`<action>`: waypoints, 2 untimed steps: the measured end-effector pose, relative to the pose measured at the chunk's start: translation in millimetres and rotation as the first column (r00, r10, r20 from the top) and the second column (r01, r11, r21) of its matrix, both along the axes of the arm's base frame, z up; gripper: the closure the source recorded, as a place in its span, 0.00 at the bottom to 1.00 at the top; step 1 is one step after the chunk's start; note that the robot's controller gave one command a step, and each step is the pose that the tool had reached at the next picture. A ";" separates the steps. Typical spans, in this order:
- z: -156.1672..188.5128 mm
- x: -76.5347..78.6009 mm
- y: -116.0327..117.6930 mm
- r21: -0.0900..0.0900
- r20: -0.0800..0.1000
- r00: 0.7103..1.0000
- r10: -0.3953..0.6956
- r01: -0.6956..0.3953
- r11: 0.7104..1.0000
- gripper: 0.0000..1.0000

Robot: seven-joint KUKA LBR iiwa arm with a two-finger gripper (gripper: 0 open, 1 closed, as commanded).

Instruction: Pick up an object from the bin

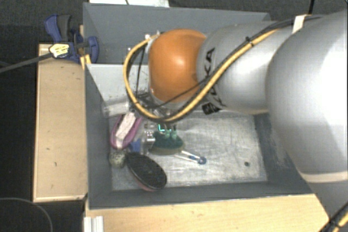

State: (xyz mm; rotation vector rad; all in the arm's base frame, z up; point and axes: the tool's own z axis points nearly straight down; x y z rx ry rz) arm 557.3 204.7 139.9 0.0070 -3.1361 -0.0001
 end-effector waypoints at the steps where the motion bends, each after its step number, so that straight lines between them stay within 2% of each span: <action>1: -47.5 -25.3 10.3 0.005 0.026 0.973 0.230 -0.230 0.973 0.00; 2: -45.6 -22.7 10.4 0.007 0.035 0.974 0.224 -0.224 0.975 1.00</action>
Offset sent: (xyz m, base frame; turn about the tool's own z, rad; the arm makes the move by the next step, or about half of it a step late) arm -0.0389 0.0096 -0.0699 -0.2545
